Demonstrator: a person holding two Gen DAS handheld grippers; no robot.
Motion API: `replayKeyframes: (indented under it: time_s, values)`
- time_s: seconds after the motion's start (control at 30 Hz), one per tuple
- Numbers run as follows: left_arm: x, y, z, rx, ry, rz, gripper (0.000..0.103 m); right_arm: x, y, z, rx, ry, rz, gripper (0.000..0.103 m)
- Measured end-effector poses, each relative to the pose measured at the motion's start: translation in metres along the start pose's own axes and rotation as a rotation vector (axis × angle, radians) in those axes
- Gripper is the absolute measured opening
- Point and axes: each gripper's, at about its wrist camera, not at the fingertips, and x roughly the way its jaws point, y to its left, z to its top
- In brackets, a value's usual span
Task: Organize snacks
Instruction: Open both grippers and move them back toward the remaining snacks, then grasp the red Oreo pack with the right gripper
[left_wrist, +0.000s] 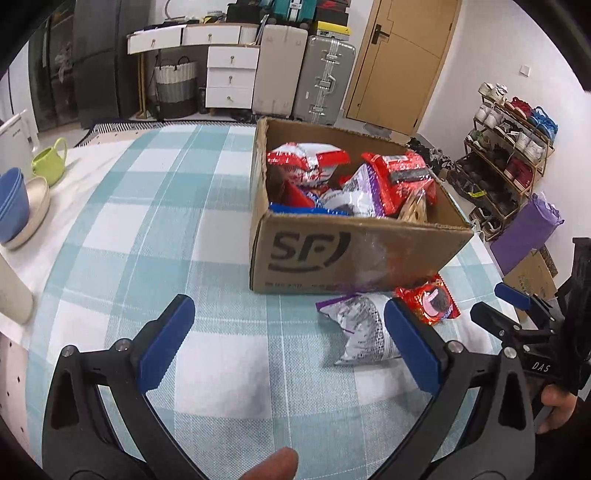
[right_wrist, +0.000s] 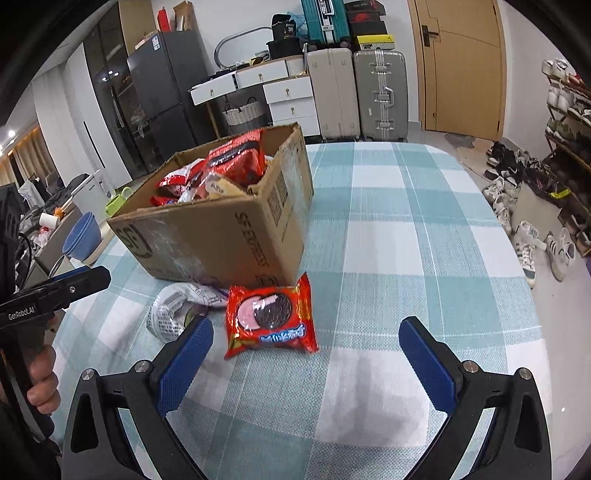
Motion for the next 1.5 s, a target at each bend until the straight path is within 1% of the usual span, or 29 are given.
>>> replayKeyframes:
  time_s: [0.1,0.27,0.37,0.47,0.6,0.7,0.77,0.83,1.0,1.07,1.13,1.23,1.3,1.37,1.47,1.5]
  values:
    - [0.005,0.0,-0.007,-0.01,0.014,0.004,0.102,0.004,0.0,-0.005,0.0,0.013,-0.004,0.102]
    - [0.013,-0.005,-0.017,0.005,0.014,0.02,0.102,0.01,-0.001,-0.012,0.0,0.034,-0.008,0.102]
    - [0.017,-0.009,-0.023,0.011,0.029,0.013,0.102,0.015,-0.001,-0.014,-0.003,0.05,-0.004,0.102]
    - [0.019,-0.013,-0.028,0.016,0.02,0.006,0.102,0.022,0.0,-0.016,-0.011,0.066,-0.004,0.102]
    - [0.029,-0.017,-0.035,0.025,0.059,0.0,0.102,0.031,0.003,-0.015,-0.027,0.095,-0.004,0.102]
    - [0.035,-0.017,-0.039,0.031,0.093,0.009,0.102,0.04,0.006,-0.014,-0.036,0.127,0.001,0.102]
    - [0.039,-0.016,-0.042,0.029,0.106,0.009,0.102,0.044,0.007,-0.013,-0.034,0.142,0.023,0.102]
    - [0.041,-0.014,-0.044,0.016,0.117,0.012,0.102,0.046,0.009,-0.011,-0.036,0.134,0.046,0.102]
    - [0.042,-0.01,-0.047,0.006,0.128,-0.035,0.102,0.052,0.015,-0.003,-0.066,0.125,0.049,0.101]
    - [0.04,-0.01,-0.048,0.015,0.114,-0.036,0.102,0.056,0.016,0.001,-0.073,0.126,0.056,0.098]
    - [0.038,-0.011,-0.048,0.022,0.104,-0.034,0.102,0.06,0.017,0.006,-0.081,0.132,0.051,0.091]
    - [0.037,-0.011,-0.048,0.026,0.104,-0.041,0.102,0.062,0.02,0.009,-0.091,0.137,0.049,0.084]
    - [0.035,-0.012,-0.047,0.025,0.102,-0.043,0.102,0.064,0.021,0.008,-0.094,0.142,0.049,0.082]
    - [0.035,-0.012,-0.046,0.026,0.1,-0.042,0.102,0.066,0.021,0.008,-0.096,0.148,0.056,0.077]
    - [0.032,-0.014,-0.044,0.026,0.094,-0.044,0.102,0.066,0.022,0.006,-0.105,0.146,0.058,0.064]
    - [0.031,-0.014,-0.043,0.027,0.093,-0.047,0.102,0.065,0.022,0.005,-0.107,0.143,0.069,0.058]
